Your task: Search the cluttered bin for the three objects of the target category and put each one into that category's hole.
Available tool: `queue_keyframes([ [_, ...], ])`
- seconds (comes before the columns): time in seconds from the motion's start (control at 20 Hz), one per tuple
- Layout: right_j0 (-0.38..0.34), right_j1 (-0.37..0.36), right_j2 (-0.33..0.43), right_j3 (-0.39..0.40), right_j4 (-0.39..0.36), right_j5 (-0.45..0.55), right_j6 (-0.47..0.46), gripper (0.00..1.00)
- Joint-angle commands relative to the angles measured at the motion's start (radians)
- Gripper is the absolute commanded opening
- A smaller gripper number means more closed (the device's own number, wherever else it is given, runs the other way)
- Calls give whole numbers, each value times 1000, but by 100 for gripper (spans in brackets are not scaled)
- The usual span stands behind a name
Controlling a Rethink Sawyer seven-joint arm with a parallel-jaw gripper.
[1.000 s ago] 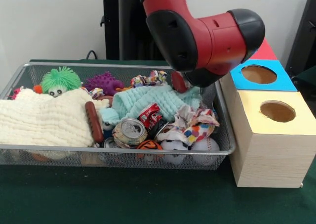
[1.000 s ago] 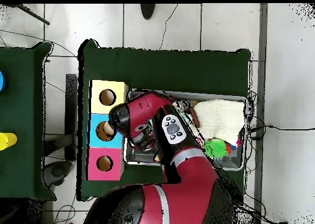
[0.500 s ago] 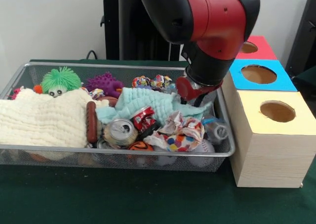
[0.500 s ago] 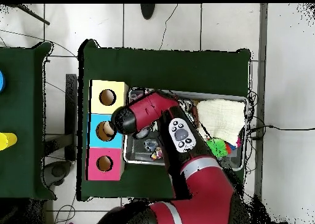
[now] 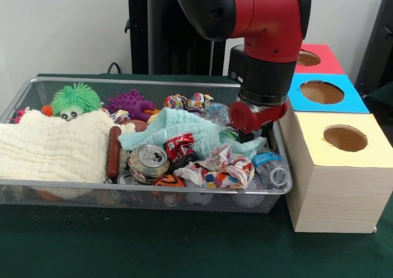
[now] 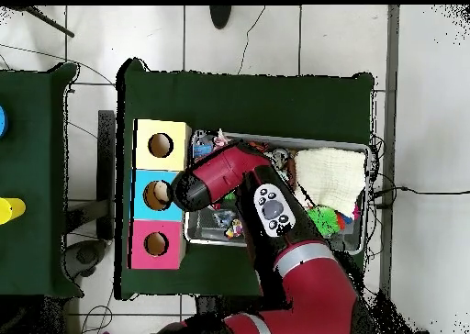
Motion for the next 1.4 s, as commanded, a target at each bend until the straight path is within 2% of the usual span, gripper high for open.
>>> queue_keyframes([
  [0.05,1,-9,-8,-9,-77,11,-105,100],
  [0.25,-8,12,-11,7,-60,97,-147,100],
  [0.6,1,22,-26,6,-54,155,-155,100],
  [0.85,23,11,-50,-16,-7,367,-202,100],
  [1.2,11,-63,10,-18,56,516,-218,100],
  [1.4,9,-86,33,-19,71,565,-211,100],
])
